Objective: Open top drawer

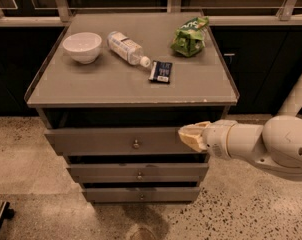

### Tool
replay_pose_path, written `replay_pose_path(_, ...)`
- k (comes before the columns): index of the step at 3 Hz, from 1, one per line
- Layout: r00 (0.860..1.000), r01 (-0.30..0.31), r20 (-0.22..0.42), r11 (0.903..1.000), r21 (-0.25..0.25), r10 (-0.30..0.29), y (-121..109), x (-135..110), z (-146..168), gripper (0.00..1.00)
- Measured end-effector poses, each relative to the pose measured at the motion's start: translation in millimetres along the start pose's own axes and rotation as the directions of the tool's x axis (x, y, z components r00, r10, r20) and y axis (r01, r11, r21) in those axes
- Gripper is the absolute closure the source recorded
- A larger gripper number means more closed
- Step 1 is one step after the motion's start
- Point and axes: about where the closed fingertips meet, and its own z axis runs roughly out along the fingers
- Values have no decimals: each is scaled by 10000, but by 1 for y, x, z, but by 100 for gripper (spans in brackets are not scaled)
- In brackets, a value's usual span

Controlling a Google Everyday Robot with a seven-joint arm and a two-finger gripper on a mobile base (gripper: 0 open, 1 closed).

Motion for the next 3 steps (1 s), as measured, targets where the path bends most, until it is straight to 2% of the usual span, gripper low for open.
replay_pose_path(1,9998,-177,48,9994,303,176,-7,7,7,100)
replay_pose_path(2,9997,-85,238,9961,874,64,-34,8,32,100)
replay_pose_path(3,9995,-26,306,9860,1667,-25,-71,7,47,100)
